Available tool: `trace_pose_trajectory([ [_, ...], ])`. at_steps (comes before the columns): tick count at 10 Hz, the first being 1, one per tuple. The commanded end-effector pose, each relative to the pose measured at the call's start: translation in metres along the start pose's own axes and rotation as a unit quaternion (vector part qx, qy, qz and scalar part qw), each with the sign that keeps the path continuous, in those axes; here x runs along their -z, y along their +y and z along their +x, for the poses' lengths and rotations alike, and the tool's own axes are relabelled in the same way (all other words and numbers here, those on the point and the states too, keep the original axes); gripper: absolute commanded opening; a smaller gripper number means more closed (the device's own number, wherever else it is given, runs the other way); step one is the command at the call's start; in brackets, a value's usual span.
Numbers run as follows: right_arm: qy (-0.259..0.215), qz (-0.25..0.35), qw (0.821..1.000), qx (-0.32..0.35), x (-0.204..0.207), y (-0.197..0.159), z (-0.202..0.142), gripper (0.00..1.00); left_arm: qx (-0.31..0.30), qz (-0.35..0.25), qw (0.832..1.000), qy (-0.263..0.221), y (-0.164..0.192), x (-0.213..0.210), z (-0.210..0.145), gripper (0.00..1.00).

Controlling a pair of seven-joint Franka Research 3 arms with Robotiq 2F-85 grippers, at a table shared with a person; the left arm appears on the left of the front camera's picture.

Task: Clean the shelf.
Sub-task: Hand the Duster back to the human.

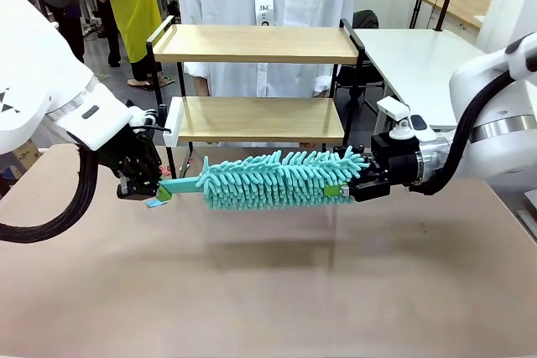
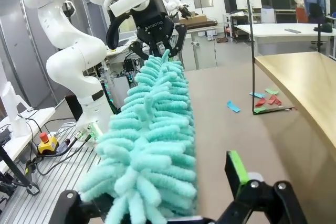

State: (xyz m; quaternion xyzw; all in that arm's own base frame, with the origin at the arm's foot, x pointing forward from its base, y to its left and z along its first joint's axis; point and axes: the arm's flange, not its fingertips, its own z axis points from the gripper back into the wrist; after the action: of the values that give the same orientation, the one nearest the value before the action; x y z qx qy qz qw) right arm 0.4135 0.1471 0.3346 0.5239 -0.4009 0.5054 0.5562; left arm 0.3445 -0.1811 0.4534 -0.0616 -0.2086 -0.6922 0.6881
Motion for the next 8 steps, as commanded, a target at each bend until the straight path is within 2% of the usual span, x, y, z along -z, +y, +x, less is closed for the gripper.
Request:
trace_pose_trajectory([
  [1,-0.004,-0.008,1.000,-0.023,0.0095,-0.0026,0.0003,0.40,0.005,0.002,1.000,-0.001,-0.0011,-0.0021,0.0026,0.13],
  [2,-0.004,0.000,1.000,-0.023,0.0090,-0.0019,0.0003,0.40,0.005,0.002,1.000,-0.001,-0.0011,-0.0021,0.0026,0.13],
  [3,-0.002,0.003,1.000,-0.025,0.0083,-0.0024,0.0005,0.00,0.005,0.002,1.000,-0.001,-0.0011,-0.0021,0.0026,0.13],
  [4,-0.002,0.004,1.000,-0.025,0.0061,-0.0031,0.0005,0.35,0.005,0.002,1.000,-0.001,-0.0011,-0.0021,0.0026,0.13],
  [5,-0.004,0.005,1.000,-0.026,0.0049,-0.0032,0.0003,0.00,0.005,0.002,1.000,-0.001,-0.0011,-0.0021,0.0026,0.13],
  [8,-0.012,0.005,0.999,-0.029,0.0009,-0.0035,-0.0004,0.00,0.005,0.002,1.000,-0.001,-0.0011,-0.0021,0.0026,0.13],
])
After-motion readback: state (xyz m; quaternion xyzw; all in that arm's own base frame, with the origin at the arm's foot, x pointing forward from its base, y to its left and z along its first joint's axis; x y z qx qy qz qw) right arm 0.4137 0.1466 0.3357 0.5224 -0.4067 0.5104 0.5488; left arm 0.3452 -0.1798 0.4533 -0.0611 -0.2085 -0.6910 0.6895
